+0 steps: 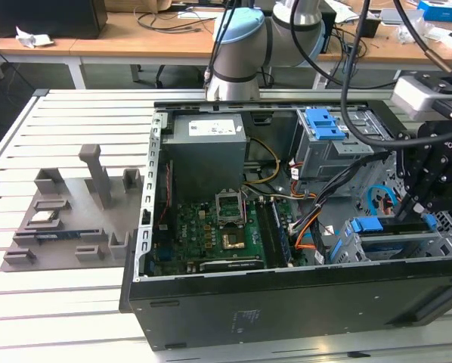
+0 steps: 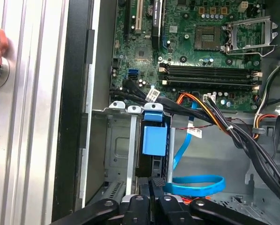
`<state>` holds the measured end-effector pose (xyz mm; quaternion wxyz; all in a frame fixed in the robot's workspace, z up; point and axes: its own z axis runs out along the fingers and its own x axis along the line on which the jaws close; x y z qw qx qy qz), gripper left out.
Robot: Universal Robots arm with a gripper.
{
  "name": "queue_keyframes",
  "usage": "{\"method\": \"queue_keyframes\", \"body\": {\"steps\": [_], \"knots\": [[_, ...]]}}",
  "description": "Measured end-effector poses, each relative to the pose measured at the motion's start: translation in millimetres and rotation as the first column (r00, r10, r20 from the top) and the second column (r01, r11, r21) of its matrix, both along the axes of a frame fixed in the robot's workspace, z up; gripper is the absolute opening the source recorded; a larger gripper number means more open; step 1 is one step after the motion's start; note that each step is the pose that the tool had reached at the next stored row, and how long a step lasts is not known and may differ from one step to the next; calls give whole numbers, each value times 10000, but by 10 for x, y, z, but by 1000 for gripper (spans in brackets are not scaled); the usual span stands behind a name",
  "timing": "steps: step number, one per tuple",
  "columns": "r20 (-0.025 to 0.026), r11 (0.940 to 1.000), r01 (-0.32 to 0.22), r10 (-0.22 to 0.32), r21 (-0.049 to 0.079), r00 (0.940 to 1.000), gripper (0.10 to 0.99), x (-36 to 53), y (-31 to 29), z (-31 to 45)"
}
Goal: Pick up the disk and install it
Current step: 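Insert the second disk wire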
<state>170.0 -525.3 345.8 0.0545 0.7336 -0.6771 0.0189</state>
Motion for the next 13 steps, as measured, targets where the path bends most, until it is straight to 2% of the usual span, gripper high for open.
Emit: {"method": "queue_keyframes", "body": {"steps": [8, 13], "knots": [[-1, 10000, 46, -46, 3, 10000, 161, -20, 58, -21], [-1, 10000, 46, -46, -3, 10000, 161, -20, 63, -52]]}}
